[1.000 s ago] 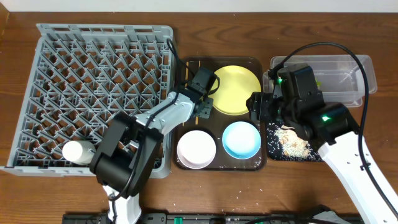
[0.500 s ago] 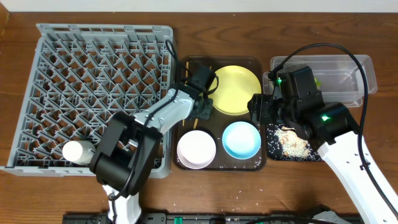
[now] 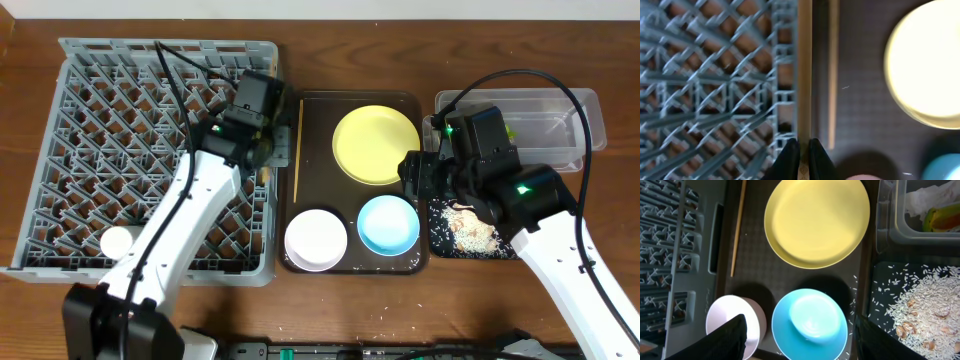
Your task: Sort waste into correct bins and load items into the dishwasher
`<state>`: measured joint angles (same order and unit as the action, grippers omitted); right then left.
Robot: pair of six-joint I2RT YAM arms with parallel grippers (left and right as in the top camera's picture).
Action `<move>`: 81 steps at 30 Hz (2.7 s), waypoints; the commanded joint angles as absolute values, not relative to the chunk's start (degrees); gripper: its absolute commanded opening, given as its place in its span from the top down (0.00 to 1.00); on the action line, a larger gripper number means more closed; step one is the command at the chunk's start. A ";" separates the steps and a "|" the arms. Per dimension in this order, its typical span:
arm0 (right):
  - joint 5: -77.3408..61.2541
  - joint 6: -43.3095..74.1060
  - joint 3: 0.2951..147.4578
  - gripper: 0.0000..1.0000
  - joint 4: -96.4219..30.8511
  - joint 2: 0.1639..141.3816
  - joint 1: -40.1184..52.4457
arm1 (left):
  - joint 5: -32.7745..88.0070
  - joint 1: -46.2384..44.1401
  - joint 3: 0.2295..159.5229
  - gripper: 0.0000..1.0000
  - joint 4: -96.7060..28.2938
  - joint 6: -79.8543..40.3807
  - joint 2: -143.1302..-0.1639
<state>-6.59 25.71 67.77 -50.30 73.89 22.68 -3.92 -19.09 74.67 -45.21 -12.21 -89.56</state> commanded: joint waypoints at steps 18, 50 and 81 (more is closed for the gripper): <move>-5.78 25.65 68.10 0.31 -50.28 74.26 22.39 | 0.01 -27.46 73.08 0.55 -37.21 -10.13 -96.20; -5.82 25.65 68.07 0.31 -50.33 74.70 22.57 | 3.64 -28.14 77.41 0.92 -37.58 -15.14 -109.36; -5.82 25.65 68.05 0.30 -50.37 74.70 22.57 | 0.40 -19.42 78.41 0.16 -55.37 -8.38 -84.49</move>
<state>-6.39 25.69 67.77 -50.30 74.61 22.68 -6.72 -19.44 76.14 -55.53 -8.56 -90.15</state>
